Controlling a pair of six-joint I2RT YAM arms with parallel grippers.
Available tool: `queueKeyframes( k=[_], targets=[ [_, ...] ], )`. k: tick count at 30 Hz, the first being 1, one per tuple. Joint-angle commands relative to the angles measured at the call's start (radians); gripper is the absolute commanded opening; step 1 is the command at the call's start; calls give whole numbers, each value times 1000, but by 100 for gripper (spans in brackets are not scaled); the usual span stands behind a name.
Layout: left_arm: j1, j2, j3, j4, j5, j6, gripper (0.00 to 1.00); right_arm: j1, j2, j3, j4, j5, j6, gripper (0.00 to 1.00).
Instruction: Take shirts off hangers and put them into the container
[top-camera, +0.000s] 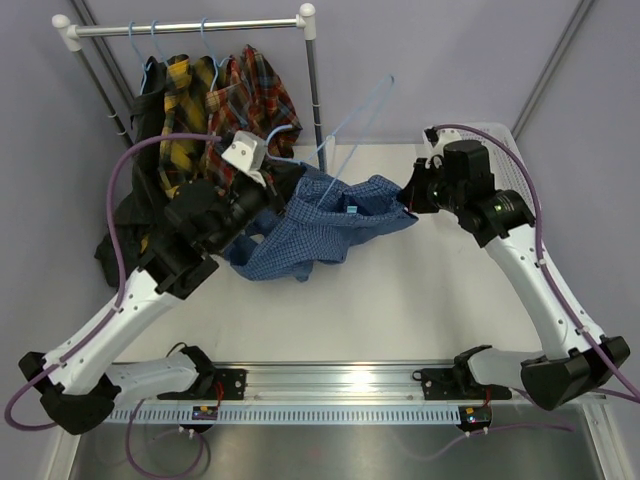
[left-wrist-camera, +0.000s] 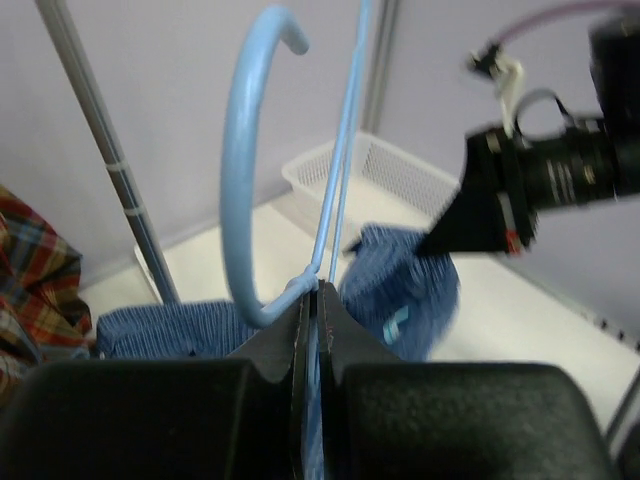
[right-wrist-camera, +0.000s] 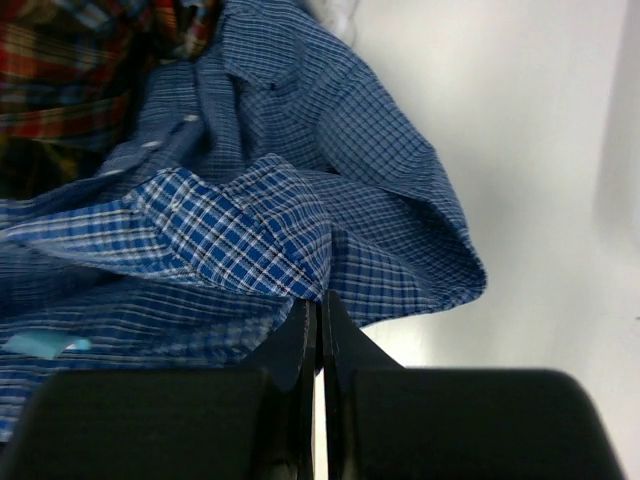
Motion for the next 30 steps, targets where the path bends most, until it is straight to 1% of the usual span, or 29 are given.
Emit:
queueKeyframes(
  k=[1, 4, 5, 7, 9, 11, 14, 15, 16, 17, 18, 19, 20, 24, 26, 28, 29, 30],
  targets=[
    [1, 69, 104, 302, -157, -43, 0, -12, -81, 5, 55, -96, 29, 0],
    [1, 145, 202, 412, -217, -51, 0, -12, -80, 48, -3, -79, 3, 0],
    [1, 165, 234, 426, -220, -55, 0, -12, -83, 52, -11, -78, 3, 0],
    [1, 224, 335, 443, -241, -55, 0, -12, -99, 42, -11, -75, 13, 0],
    [1, 252, 380, 457, -254, -42, 0, -12, -118, 38, -10, -53, 26, 0],
    [1, 271, 441, 430, -297, -13, 0, -12, -147, 47, -27, -21, 30, 0],
    [1, 257, 489, 316, -367, 55, 0, -12, -184, 88, -80, 71, 18, 0],
    [1, 248, 495, 278, -396, 75, 0, -14, -192, 114, -93, 141, 16, 0],
    [1, 238, 498, 189, -412, 102, 0, -14, -201, 130, -117, 171, 13, 0],
    [1, 219, 490, 148, -424, 112, 0, -14, -215, 142, -126, 222, 9, 0],
    [3, 206, 480, 118, -435, 128, 0, -14, -218, 154, -139, 246, 7, 0],
    [3, 196, 467, 36, -461, 138, 0, -14, -221, 180, -163, 264, 7, 0],
    [4, 179, 443, 3, -475, 150, 0, -14, -228, 190, -172, 284, 4, 0],
    [26, 163, 397, -168, -490, 150, 0, -14, -244, 207, -189, 275, 1, 0],
    [38, 166, 388, -209, -482, 144, 0, -14, -251, 199, -186, 264, 4, 0],
    [59, 188, 392, -261, -443, 127, 0, -14, -255, 180, -182, 258, 6, 0],
    [93, 198, 398, -278, -421, 101, 0, -15, -256, 174, -179, 248, 6, 0],
    [114, 224, 404, -304, -365, 89, 0, -15, -258, 164, -179, 243, 6, 0]
  ],
)
